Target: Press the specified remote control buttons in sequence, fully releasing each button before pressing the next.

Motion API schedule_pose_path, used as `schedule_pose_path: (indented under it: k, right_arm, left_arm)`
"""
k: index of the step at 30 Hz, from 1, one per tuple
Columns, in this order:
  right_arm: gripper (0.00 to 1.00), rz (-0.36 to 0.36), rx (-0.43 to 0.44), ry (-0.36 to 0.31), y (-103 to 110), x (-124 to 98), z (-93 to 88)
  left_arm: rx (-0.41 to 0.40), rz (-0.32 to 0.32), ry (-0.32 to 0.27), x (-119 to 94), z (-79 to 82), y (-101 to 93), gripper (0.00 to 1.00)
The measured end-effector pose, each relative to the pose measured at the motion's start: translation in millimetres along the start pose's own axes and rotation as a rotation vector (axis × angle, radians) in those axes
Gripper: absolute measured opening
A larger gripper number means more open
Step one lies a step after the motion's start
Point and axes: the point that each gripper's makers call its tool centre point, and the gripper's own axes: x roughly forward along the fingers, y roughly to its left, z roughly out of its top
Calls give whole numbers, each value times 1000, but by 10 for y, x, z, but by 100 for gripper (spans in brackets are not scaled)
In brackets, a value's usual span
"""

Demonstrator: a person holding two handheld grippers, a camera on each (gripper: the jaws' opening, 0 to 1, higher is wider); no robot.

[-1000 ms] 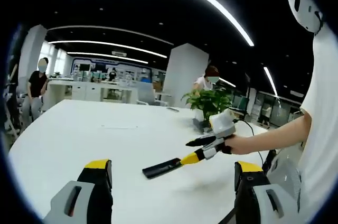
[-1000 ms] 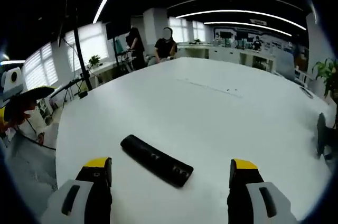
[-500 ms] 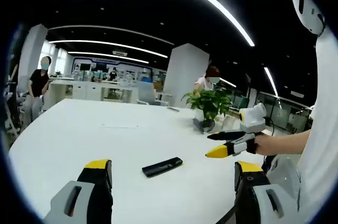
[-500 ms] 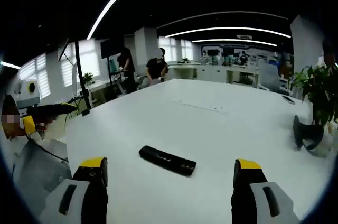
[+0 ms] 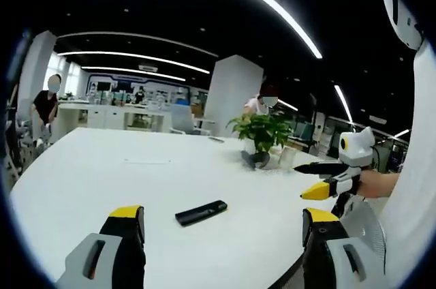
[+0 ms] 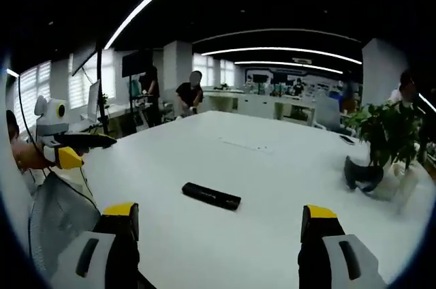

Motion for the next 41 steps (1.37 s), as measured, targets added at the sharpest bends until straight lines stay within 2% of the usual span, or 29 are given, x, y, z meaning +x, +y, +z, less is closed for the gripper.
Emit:
schedule_pose_path:
  k: [7,17,21,32,41]
  right_arm:
    - [99,-64,75,-85,30,-267,80]
    - [99,-100,104,-131,114,-384,59]
    - [99,-89,111,-112,150,-363,-4]
    - [99,-64,113,-120,165,-316,41]
    - [99,-54,117,-116,154,-279,5]
  left_arm:
    - [13,-11,9,-16,7,-44,99]
    - [10,6,8,-21,-3,-19,99]
    - [7,25,-2,-3,19,15,99]
    - [-3,61,-15,-2,38,95,99]
    - [-22,80,-15,-6,26,113,99]
